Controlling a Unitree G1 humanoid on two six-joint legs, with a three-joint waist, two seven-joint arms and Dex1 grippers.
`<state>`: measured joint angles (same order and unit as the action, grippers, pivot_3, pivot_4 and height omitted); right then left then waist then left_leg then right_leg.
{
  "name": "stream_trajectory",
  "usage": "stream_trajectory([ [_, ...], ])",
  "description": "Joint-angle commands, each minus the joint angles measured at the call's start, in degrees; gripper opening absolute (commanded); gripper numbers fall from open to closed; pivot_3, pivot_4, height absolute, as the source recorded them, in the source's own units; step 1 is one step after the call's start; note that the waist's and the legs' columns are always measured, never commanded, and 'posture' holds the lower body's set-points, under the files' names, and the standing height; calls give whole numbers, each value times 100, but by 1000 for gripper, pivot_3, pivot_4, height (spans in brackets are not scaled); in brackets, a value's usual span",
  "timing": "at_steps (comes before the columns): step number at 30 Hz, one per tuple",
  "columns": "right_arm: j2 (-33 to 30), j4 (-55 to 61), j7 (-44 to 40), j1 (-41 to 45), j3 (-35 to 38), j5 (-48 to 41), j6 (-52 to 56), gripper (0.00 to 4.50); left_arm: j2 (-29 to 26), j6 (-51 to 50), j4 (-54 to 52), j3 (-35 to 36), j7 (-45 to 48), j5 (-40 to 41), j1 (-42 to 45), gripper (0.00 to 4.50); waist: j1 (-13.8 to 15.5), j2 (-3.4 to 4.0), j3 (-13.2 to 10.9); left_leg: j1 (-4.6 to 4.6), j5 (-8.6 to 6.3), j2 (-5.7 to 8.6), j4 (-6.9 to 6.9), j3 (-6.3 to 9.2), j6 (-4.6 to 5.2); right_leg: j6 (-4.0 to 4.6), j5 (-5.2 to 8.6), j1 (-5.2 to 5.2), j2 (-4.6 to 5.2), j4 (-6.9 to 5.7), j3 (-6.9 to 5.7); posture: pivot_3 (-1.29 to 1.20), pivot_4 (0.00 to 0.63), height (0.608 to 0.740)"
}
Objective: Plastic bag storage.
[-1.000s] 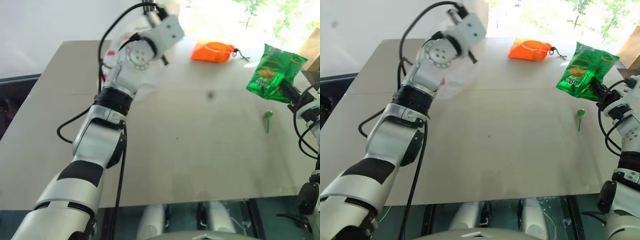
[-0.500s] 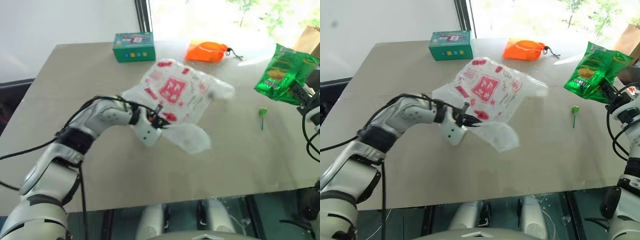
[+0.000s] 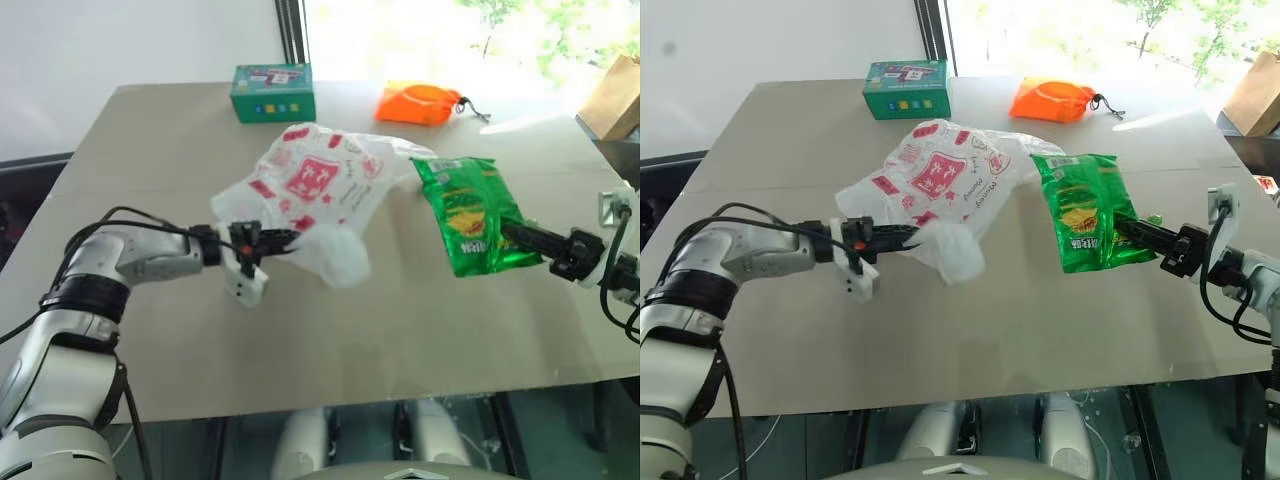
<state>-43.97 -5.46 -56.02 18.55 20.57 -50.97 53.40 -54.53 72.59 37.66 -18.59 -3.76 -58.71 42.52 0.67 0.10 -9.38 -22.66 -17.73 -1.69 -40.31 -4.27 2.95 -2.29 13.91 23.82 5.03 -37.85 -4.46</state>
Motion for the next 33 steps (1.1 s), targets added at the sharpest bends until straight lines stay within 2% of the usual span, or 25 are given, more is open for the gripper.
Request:
stream_trajectory([
  [1, -12, 33, -110, 213, 34, -6, -117, 0, -409, -450, -267, -215, -1973, -1222, 206, 2743, 27, -1, 0, -1, 0, -5, 0, 2, 0, 0, 0, 1, 2, -1, -1, 0, 150, 740],
  [4, 49, 37, -74, 192, -1, 53, -159, 0, -751, -1567, 401, -531, -3203, -1969, 453, 4097, 30, -9, 1, -9, 0, -8, 0, 5, 0, 0, 0, 1, 7, 2, -9, 0, 150, 740],
  [7, 73, 57, -35, 158, 13, 90, -167, 0, -801, -1888, 1073, -654, -3586, -1873, 662, 4097, 11, -11, 1, -12, 0, 7, 0, 5, 0, -1, 0, 2, 7, 3, -14, 0, 150, 740],
  [8, 50, 60, -17, 111, 55, 119, -190, 0, -477, -1479, 1653, -203, -1863, -24, 433, 4097, 10, -11, 1, -11, 0, 6, 0, 4, 0, -1, 1, 4, 7, 2, -13, 0, 150, 740],
  [9, 32, 63, -5, 77, 85, 141, -207, 0, -231, -1144, 2108, 135, -570, 1329, 278, 4097, 11, -2, 6, -12, 0, 5, 0, 4, 0, -1, 1, 5, 7, 3, -14, 0, 150, 740],
  [10, 10, 47, 14, 37, 144, 168, -247, 0, -247, -2640, 526, 217, 1685, 4283, -802, 4097, 6, 6, 9, -7, 0, -9, 4, -3, 0, -2, 2, 5, 15, -1, -11, 0, 150, 740],
  [11, -11, 29, 13, 2, 189, 186, -279, 0, -266, -3829, -720, 286, 3277, 6313, -1591, 4097, -30, 14, 10, -8, 0, -17, 3, -17, 0, -2, 3, 8, 19, 0, -12, 0, 150, 740],
  [13, -42, 69, 15, -119, 270, 126, -206, 0, -540, -7095, -3747, 810, 4152, 10363, -2848, 4097, -157, 10, -6, -8, -3, -36, 1, -27, 2, -2, 3, 14, 38, -8, 1, 0, 150, 740],
  [15, -54, 180, 14, -238, 292, 98, -180, 0, -990, -8687, -5022, 1422, 4602, 12233, -3582, 4097, -162, -29, -34, -33, -4, -46, -3, 10, 1, -1, 3, 10, 57, 10, -5, 0, 150, 740],
  [16, -41, 207, 30, -264, 309, 80, -177, 0, -1165, -9201, -5364, 1615, 4818, 12767, -3922, 4097, -164, -38, -40, -33, -3, -48, -6, 19, -3, 0, 3, 9, 57, 23, -16, 0, 150, 740],
  [18, -1, 216, 80, -275, 337, 56, -180, 0, -1254, -9800, -5895, 1878, 4960, 13252, -4450, 4097, -153, -16, -34, -9, 5, -45, -9, 24, -16, 2, 2, -11, 50, 12, -19, 0, 150, 740],
  [21, 53, 225, 127, -282, 280, 91, -205, 0, -816, -10236, -6395, 2137, 4488, 13908, -4584, 4097, -128, 50, -22, 94, 3, -29, 2, -4, -14, -1, 7, -90, 8, 5, -3, 0, 150, 740],
  [24, 46, 183, 136, -209, 246, 119, -205, 0, -244, -10482, -6784, 2119, 3938, 14083, -4448, 4097, -119, 32, -25, 107, 3, -33, 5, 2, -14, 0, 6, -106, -4, 7, 2, 0, 150, 740],
  [27, 26, 128, 153, -107, 259, 134, -223, 0, 484, -10424, -6895, 1789, 3223, 13019, -4285, 4097, -105, 30, -22, 107, 4, -32, 3, -3, -15, 3, 4, -105, -10, 5, 15, 0, 150, 740],
  [30, 21, 110, 185, -69, 283, 142, -216, 0, 970, -10382, -6959, 1373, 2862, 11880, -4304, 4097, -102, 28, -21, 105, 4, -22, 4, -4, -15, 3, 3, -103, -13, 8, 22, 0, 150, 740],
  [33, -3, 133, 181, -120, 314, 141, -216, 0, 1253, -10410, -7238, 1219, 2742, 11418, -4629, 4097, -91, 24, -21, 89, 3, -14, 7, -1, -14, 3, 3, -87, -13, 17, 23, 0, 150, 740],
])
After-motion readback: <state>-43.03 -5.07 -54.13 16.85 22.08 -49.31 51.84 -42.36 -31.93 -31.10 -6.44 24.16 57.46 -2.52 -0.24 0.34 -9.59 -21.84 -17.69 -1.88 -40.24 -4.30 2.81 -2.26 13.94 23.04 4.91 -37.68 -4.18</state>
